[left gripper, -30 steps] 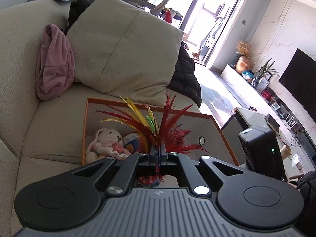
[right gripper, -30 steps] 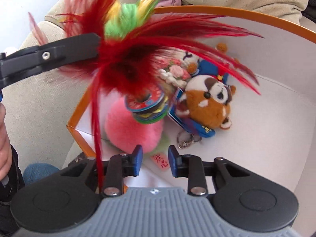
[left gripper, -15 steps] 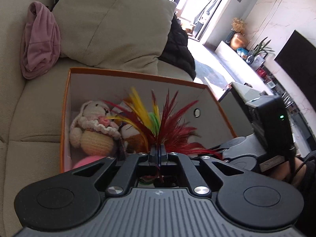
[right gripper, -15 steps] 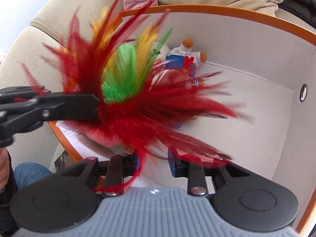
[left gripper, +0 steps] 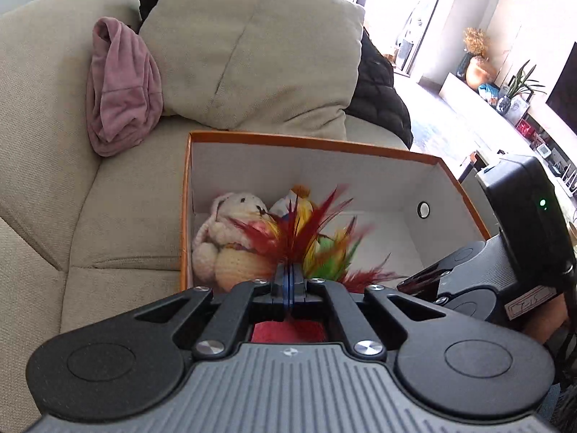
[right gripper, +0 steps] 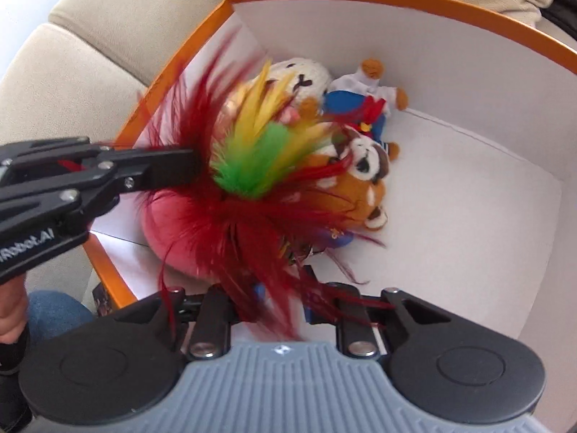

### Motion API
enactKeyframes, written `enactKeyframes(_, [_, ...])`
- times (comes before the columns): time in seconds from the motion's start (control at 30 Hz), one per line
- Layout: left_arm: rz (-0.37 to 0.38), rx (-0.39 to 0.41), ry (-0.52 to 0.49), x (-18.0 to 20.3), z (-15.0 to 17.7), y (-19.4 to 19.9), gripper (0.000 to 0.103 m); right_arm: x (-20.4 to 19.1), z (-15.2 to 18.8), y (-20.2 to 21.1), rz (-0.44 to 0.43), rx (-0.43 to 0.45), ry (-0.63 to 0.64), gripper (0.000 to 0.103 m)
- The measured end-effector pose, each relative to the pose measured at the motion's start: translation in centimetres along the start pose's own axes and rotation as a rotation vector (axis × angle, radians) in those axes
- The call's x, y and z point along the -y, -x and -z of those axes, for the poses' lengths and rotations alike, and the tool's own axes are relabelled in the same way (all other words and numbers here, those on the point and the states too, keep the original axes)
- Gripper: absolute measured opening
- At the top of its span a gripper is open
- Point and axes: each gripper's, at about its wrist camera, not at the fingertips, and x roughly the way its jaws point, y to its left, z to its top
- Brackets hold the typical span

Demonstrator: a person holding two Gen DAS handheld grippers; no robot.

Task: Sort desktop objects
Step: 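Lower the pompom and feather toy into the shoebox and release both, then grasp the black-and-pink pad with the right gripper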

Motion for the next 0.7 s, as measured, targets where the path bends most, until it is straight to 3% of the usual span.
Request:
enactKeyframes(0.13, [0.021,-0.016,0.028,-0.4,-0.2,-0.1,0.001,-0.4,-0.9,-0.1,0.027,0.006,0.010,0.014])
enactKeyframes(0.43, [0.007,0.073,0.100,-1.5,0.7,4.5,0.008,-0.5,1.1,2.9,0.041,0.053,-0.012,0.014])
enactKeyframes(0.7, [-0.044,0.115,0.113,-1.3,3.2,10.4,0.015,-2.4,4.8,7.6,0.034,0.253,0.043,0.017])
